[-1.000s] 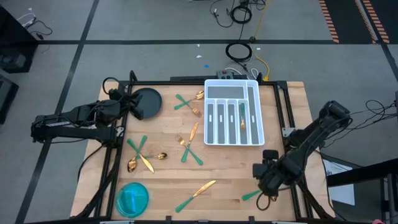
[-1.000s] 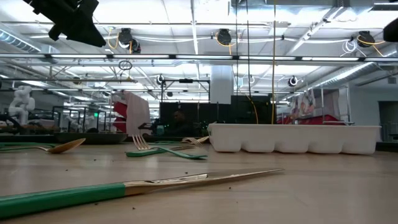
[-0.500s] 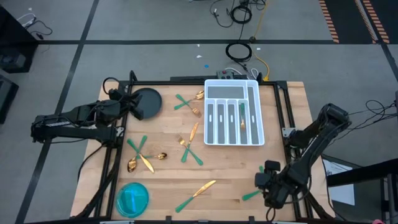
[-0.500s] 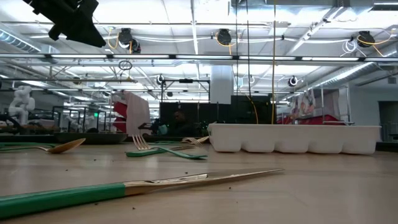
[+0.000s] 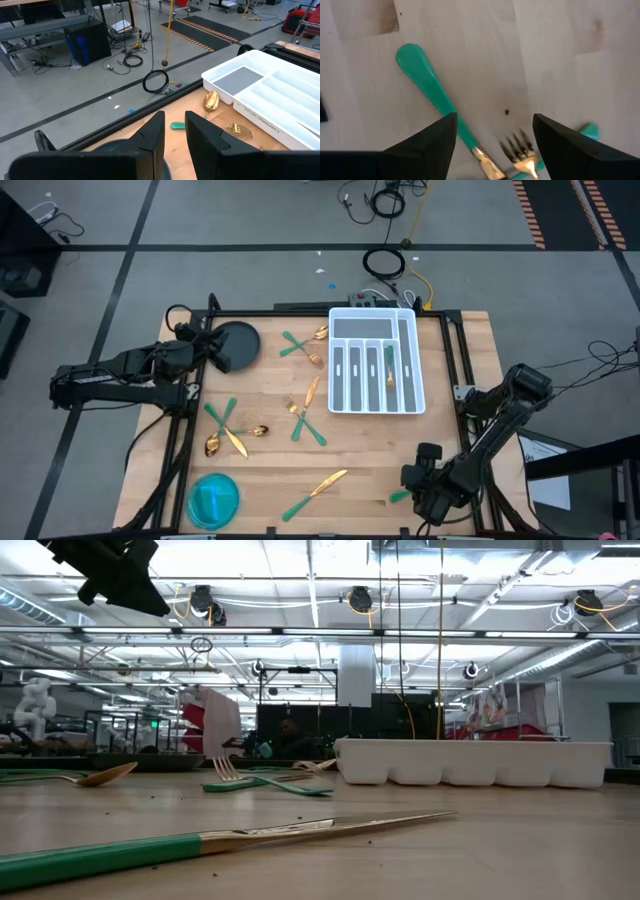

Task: Sort silverware
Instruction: Put the bottom right green fork into the silverware tray

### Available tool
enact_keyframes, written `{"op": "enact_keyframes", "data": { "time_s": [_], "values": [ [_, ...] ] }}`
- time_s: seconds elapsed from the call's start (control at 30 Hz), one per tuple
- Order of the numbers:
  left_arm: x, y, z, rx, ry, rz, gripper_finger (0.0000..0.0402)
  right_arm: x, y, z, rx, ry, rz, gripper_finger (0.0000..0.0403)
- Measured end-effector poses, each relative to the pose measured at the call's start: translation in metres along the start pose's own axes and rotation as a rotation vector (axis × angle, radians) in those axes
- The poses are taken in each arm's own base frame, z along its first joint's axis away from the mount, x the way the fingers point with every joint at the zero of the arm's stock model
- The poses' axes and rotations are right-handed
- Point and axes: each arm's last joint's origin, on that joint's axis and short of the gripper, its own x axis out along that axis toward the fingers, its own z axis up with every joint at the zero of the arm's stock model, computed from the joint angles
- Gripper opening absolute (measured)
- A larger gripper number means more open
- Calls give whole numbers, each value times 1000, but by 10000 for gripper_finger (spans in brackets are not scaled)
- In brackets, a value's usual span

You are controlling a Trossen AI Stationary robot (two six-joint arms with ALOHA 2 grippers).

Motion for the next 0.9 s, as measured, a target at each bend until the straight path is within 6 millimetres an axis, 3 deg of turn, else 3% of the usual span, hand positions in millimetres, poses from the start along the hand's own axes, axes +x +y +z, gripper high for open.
{"op": "enact_keyframes", "data": {
  "time_s": [0.47,0.6,0.77,0.9],
  "values": [
    [0,0,0,24,0,1,83,23,4,-21,181,43,-164,238],
    [0,0,0,28,0,1,83,30,7,-22,202,68,-180,177],
    [0,0,0,28,0,1,83,29,9,-20,244,99,-155,27],
    [0,0,0,28,0,1,83,26,10,-18,241,114,-163,6]
  ]
}}
